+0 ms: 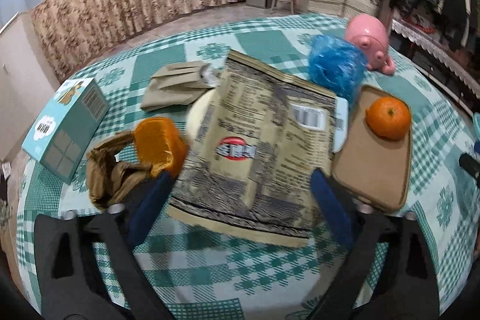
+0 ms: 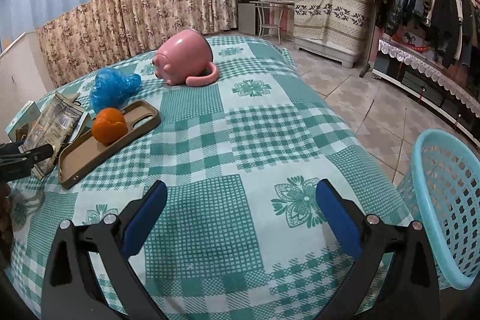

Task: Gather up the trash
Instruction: 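Grasp the printed snack bag with the left tool and lift it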

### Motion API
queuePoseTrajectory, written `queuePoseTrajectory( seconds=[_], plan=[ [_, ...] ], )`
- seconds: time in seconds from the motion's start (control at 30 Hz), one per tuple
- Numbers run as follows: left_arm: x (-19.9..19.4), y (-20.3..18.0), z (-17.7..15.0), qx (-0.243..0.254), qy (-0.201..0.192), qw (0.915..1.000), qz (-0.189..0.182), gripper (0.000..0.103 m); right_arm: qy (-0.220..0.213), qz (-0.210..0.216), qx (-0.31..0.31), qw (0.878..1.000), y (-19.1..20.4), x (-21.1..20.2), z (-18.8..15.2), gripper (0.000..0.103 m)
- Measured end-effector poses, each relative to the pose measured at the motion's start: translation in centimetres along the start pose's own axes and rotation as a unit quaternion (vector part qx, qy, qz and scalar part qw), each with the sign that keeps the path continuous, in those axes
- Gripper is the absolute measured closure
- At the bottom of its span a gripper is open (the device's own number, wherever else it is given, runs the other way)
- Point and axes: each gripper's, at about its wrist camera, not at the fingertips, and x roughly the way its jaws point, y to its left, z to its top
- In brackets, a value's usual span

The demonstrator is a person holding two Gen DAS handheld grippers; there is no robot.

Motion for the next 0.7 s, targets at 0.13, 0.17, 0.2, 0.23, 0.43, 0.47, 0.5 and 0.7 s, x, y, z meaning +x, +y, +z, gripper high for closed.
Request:
queuePoseTrajectory(
  seconds=[0.13, 0.17, 0.2, 0.23, 0.43, 0.47, 0.5, 0.7],
  plan=[
    [0.0, 0.0, -0.2, 0.0, 0.007, 1.0, -0.005, 0.039, 0.003, 0.001, 0.004, 1.0, -0.1, 0.0, 0.0, 0.006],
    [0.0, 0.2, -0.2, -0.005, 0.006, 0.9999, -0.009, 0.042, 0.004, 0.001, 0.004, 1.0, -0.2, 0.0, 0.0, 0.006],
    [0.0, 0.4, -0.3, -0.01, 0.008, 0.9998, -0.014, 0.045, 0.005, 0.001, 0.005, 1.0, -0.1, 0.1, 0.0, 0.006],
    [0.0, 0.5, -0.3, -0.013, 0.009, 0.9998, -0.016, 0.047, 0.005, 0.001, 0.005, 1.0, -0.2, 0.1, -0.1, 0.006],
    [-0.7, 0.5, -0.9, -0.017, 0.01, 0.9998, -0.004, 0.061, 0.005, 0.001, 0.005, 1.0, -0.2, 0.1, -0.1, 0.006],
    [-0.9, 0.4, -1.0, -0.015, 0.009, 0.9998, -0.002, 0.064, 0.005, 0.001, 0.005, 1.0, -0.2, 0.1, -0.1, 0.006],
    [-1.1, 0.3, -1.1, -0.013, 0.009, 0.9999, -0.001, 0.072, 0.005, 0.001, 0.005, 1.0, -0.1, 0.1, -0.1, 0.006],
    [-1.8, -0.7, -1.6, 0.003, 0.006, 0.9999, 0.008, 0.088, 0.004, -0.002, 0.002, 1.0, -0.1, 0.3, -0.1, 0.006]
  ],
)
